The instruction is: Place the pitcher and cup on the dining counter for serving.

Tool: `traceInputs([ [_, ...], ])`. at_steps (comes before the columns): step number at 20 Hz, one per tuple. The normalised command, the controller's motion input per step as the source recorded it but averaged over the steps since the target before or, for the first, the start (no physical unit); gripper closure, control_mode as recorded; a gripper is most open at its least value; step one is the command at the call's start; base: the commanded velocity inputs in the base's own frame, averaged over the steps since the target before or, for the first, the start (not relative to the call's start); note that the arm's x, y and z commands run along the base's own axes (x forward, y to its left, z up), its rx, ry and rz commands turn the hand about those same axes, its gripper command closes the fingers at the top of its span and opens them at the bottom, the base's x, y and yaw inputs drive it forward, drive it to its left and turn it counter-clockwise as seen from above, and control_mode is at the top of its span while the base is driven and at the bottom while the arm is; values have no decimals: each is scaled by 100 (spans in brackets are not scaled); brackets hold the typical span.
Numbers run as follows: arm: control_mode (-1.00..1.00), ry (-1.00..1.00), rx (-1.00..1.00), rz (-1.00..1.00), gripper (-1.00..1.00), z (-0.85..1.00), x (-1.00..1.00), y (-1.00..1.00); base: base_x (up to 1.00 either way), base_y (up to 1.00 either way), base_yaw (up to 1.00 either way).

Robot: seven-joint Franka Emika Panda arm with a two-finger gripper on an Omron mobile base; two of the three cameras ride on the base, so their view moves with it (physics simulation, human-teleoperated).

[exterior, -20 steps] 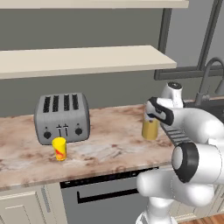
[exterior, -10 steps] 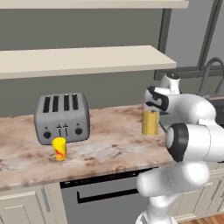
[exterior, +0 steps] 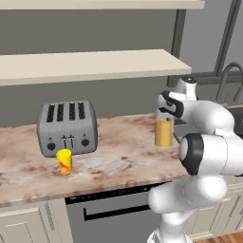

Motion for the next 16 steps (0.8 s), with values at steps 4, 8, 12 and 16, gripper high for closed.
traceInputs([
  [4, -100, -18, 0, 0, 100, 17, -63, 0, 0, 0, 0],
  [8, -100, -24, 0, 0, 100, 38, -77, 0, 0, 0, 0],
  [12, -100, -27, 0, 1, 100, 56, -76, 0, 0, 0, 0],
  [16, -100, -20, 0, 1, 100, 79, -66, 0, 0, 0, 0],
])
